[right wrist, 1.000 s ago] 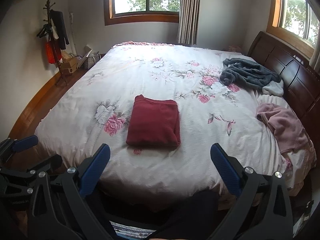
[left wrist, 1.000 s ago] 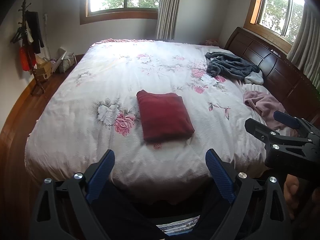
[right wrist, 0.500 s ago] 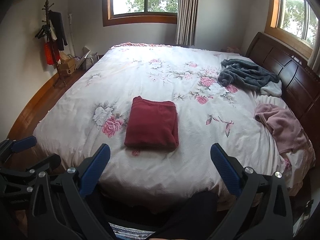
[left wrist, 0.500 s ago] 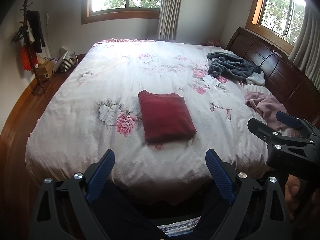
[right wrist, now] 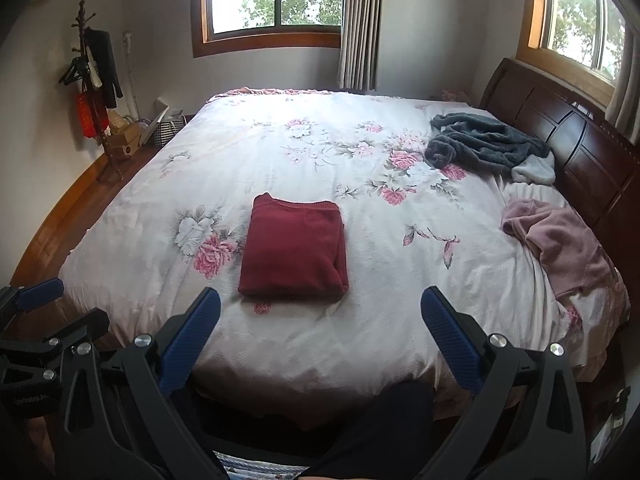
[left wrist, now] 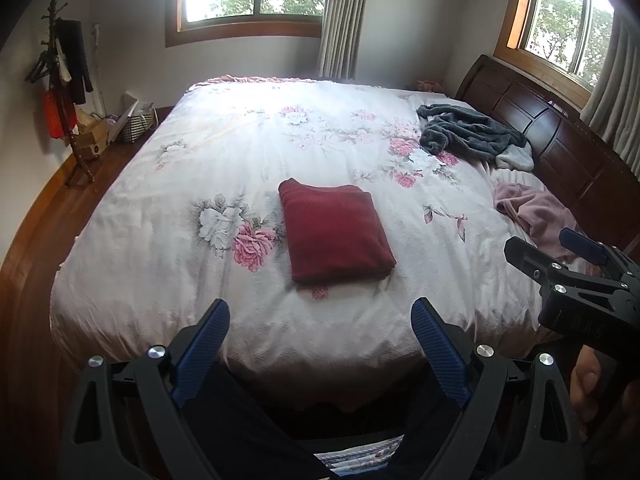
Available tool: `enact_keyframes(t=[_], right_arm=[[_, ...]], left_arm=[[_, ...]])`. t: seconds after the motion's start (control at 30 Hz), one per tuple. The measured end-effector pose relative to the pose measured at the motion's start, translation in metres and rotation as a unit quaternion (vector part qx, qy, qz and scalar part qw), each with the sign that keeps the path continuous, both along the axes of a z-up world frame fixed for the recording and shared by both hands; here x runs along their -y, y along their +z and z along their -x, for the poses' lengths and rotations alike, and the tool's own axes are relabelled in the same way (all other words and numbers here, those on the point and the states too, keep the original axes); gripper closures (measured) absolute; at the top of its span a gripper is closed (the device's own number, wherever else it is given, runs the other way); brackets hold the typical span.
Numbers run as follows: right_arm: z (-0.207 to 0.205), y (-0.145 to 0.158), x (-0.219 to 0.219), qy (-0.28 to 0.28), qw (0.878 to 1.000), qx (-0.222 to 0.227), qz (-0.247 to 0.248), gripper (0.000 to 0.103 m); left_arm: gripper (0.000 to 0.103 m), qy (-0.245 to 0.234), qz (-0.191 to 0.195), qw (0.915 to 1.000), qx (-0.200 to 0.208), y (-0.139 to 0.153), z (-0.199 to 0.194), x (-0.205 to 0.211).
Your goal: Fold small clothes
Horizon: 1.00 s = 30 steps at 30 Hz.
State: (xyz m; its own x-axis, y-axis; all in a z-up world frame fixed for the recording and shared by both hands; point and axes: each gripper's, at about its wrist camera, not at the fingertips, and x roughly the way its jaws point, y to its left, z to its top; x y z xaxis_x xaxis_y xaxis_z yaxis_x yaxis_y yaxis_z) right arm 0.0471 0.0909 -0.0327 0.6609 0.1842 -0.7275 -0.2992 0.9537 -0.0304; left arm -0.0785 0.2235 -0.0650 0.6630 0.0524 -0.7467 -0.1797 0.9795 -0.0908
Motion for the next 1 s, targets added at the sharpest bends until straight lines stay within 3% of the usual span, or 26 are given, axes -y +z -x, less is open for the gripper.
enact_keyframes(t=[1.0], right_arm=[[0.0041, -0.0035, -0.0029, 0.004, 1.000, -0.003, -0.001, 0.003]], left_arm=[[0.011, 0.002, 0.002, 1.0000, 0.001, -0.0016, 0.0021, 0.0013]])
